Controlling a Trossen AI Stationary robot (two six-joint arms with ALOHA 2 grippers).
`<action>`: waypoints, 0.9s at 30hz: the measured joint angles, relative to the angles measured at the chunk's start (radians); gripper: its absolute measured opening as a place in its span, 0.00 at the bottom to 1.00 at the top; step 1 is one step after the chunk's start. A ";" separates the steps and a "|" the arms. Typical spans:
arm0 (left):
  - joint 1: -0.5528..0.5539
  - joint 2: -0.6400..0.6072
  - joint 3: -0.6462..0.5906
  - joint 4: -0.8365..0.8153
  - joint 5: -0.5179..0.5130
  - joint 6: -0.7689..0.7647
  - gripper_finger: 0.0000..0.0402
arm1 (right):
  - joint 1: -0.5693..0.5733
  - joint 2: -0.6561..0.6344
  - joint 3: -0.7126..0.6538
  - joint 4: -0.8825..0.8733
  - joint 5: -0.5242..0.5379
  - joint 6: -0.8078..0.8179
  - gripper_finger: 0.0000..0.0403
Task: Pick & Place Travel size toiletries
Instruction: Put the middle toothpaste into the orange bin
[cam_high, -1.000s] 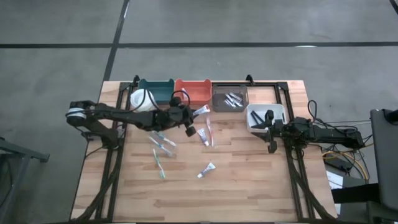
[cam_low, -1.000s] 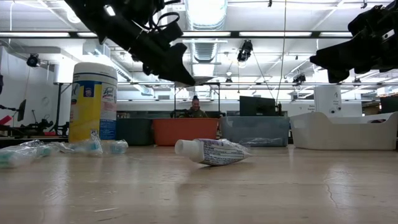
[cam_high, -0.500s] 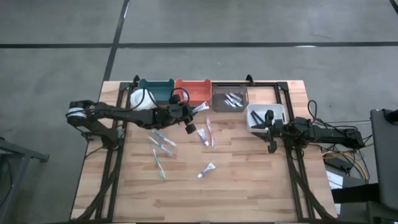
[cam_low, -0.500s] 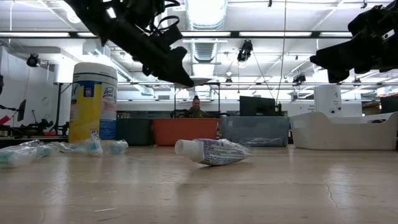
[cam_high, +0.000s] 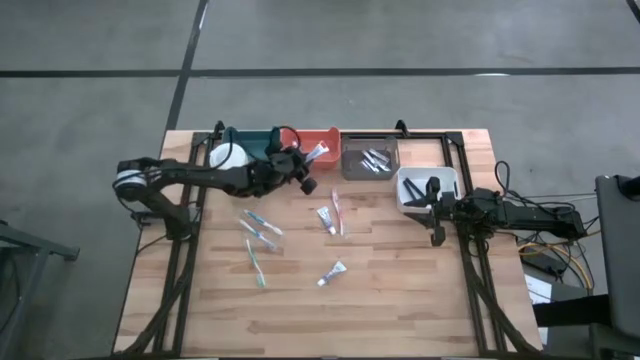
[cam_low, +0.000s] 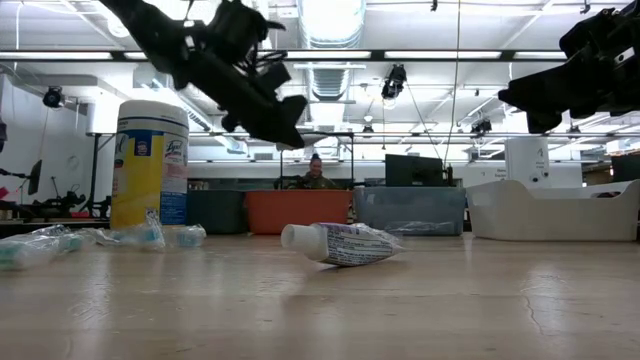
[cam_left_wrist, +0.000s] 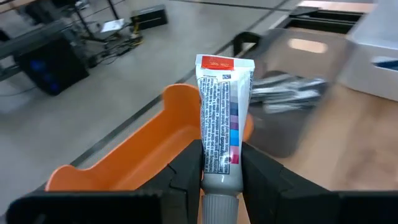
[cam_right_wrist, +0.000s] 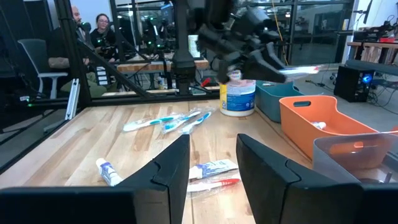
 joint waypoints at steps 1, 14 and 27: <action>0.015 0.013 0.000 0.014 0.000 -0.002 0.24 | 0.000 0.000 0.000 0.000 0.000 0.000 0.31; 0.145 0.154 0.019 0.087 -0.001 -0.001 0.24 | 0.000 0.000 0.000 0.000 0.000 0.000 0.30; 0.194 0.164 0.019 0.067 -0.003 0.009 0.31 | 0.000 0.000 0.000 0.000 0.000 0.002 0.32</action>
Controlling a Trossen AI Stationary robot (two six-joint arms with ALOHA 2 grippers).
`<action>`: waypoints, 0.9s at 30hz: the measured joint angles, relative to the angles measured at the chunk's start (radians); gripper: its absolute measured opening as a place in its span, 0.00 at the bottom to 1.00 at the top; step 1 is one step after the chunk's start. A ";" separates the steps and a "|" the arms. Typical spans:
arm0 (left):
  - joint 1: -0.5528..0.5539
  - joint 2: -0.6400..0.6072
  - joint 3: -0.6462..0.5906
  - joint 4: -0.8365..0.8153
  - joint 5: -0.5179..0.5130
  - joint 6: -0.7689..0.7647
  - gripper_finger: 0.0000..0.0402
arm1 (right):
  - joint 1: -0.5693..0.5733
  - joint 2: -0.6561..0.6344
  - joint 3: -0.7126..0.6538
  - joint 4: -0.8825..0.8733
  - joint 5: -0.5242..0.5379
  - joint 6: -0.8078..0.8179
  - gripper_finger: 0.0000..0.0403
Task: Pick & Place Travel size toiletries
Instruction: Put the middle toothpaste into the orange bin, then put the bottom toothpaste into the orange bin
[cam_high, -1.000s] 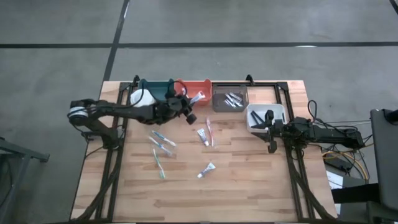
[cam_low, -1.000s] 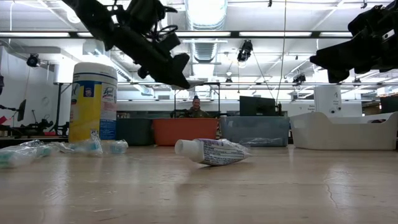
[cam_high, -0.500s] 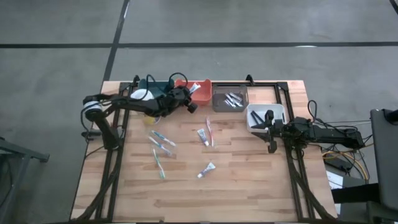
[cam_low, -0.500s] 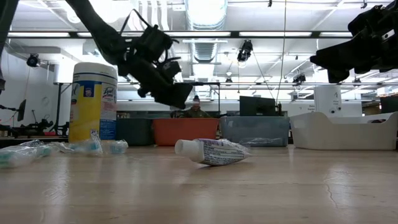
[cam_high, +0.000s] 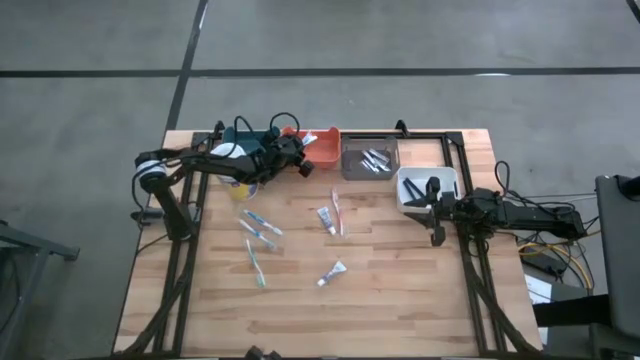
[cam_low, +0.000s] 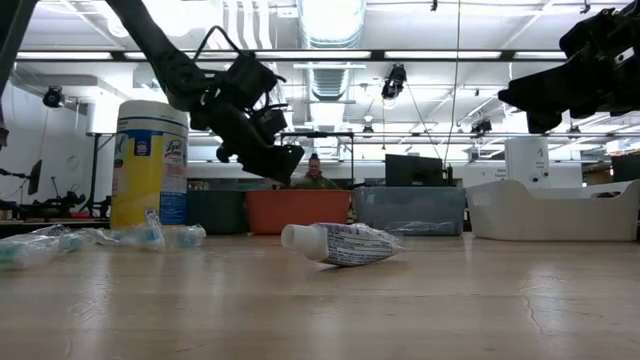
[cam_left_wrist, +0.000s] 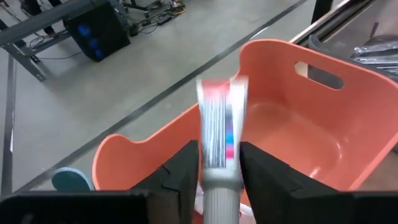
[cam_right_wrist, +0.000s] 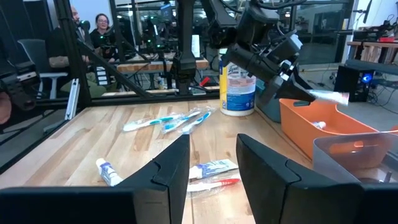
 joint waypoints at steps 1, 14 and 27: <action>0.001 -0.001 0.000 -0.001 0.000 -0.001 0.32 | 0.000 0.000 0.000 0.000 0.000 -0.001 0.32; -0.016 -0.001 0.013 -0.005 0.112 0.041 0.42 | 0.000 0.000 0.000 0.000 0.000 0.000 0.29; -0.163 -0.002 0.087 0.000 0.188 0.135 0.42 | 0.000 0.000 0.000 0.000 0.000 -0.002 0.32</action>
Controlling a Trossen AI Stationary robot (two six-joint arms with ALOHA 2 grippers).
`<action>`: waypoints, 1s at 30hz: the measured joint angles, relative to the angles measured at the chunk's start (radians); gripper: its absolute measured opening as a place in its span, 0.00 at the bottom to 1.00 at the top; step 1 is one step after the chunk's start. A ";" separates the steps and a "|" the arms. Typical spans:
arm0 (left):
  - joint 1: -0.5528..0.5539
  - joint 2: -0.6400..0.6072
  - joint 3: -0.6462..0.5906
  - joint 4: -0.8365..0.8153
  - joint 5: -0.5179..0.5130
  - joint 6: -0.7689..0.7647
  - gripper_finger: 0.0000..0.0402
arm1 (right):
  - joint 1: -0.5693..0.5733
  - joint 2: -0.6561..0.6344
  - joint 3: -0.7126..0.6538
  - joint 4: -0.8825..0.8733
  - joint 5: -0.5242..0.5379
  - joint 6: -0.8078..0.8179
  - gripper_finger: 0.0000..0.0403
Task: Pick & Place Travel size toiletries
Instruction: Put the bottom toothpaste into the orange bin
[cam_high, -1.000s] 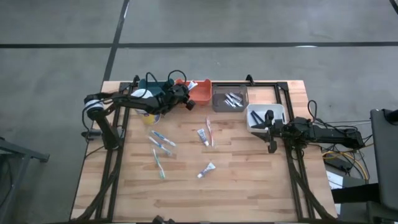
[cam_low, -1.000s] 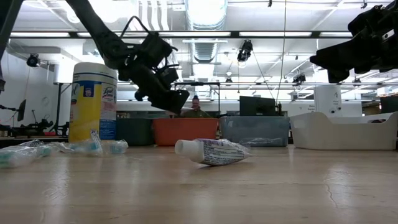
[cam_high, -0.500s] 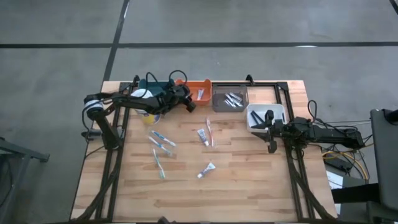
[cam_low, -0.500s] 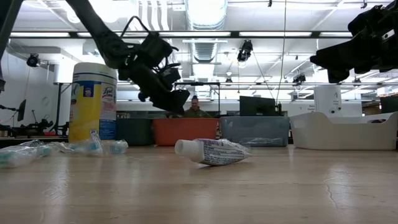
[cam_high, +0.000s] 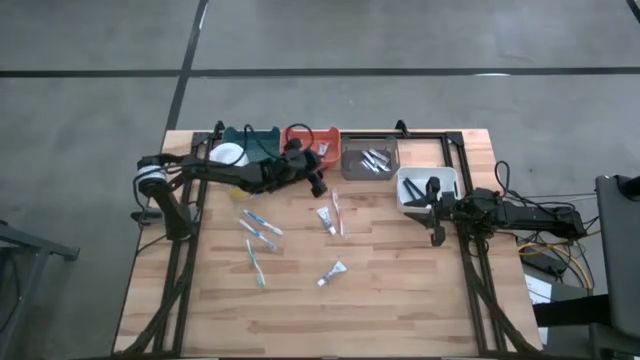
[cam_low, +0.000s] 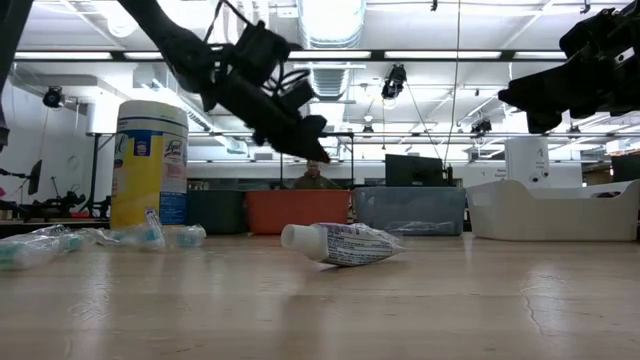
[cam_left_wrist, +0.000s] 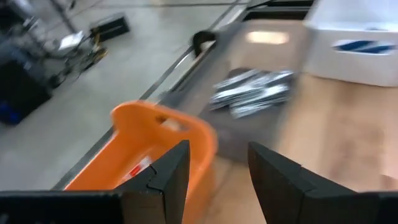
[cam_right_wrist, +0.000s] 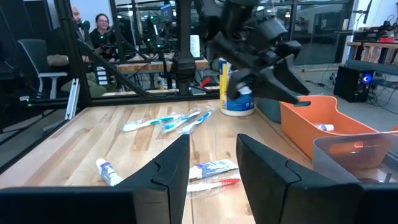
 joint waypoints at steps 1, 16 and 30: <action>-0.019 0.000 0.002 0.001 0.000 0.018 0.42 | 0.000 0.000 0.000 0.000 0.000 0.001 0.32; -0.251 0.000 0.010 0.002 0.000 0.180 0.42 | 0.000 0.000 0.000 0.000 0.000 0.000 0.29; -0.311 0.001 0.009 -0.007 0.204 0.136 0.42 | 0.000 0.000 0.000 0.000 0.000 0.000 0.32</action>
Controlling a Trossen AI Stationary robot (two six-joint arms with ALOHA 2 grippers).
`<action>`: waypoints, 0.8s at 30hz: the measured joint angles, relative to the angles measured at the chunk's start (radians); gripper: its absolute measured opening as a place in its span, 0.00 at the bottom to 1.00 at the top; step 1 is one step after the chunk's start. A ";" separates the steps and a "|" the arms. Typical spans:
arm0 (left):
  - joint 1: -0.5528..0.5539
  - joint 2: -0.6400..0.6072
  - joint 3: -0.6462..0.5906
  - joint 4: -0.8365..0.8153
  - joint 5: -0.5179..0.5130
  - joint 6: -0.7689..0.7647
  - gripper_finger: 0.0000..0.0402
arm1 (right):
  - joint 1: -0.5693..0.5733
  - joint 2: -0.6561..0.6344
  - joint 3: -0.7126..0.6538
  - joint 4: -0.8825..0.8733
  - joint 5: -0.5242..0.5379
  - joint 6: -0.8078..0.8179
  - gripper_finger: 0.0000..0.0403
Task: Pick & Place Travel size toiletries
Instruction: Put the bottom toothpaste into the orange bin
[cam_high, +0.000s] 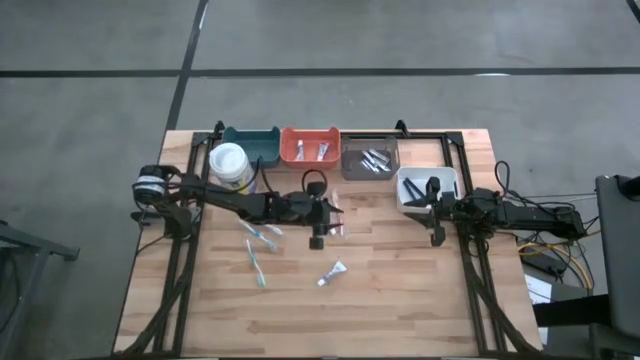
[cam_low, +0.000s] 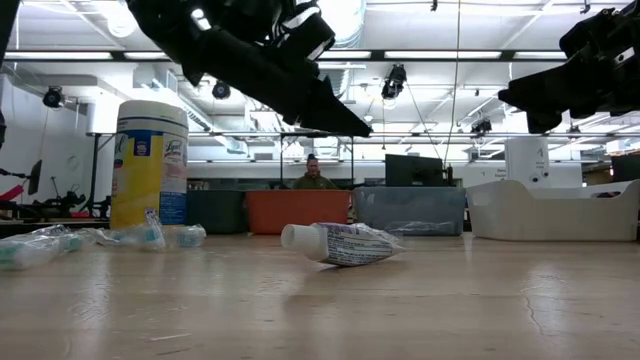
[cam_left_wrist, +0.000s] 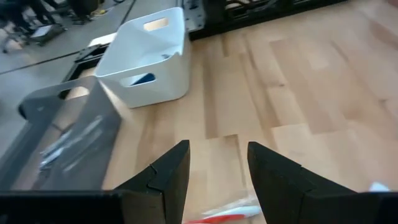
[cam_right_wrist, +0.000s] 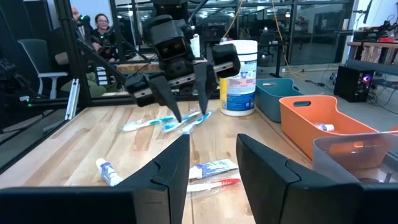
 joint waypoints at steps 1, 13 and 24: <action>-0.003 0.000 0.000 0.000 0.005 -0.006 0.42 | 0.000 0.000 0.000 0.000 0.000 0.000 0.32; -0.063 0.001 -0.003 -0.001 0.038 -0.078 0.42 | 0.000 0.000 0.000 0.000 0.000 0.001 0.29; -0.134 0.001 -0.061 -0.007 0.038 -0.205 0.42 | 0.000 0.000 0.000 0.000 0.000 0.000 0.32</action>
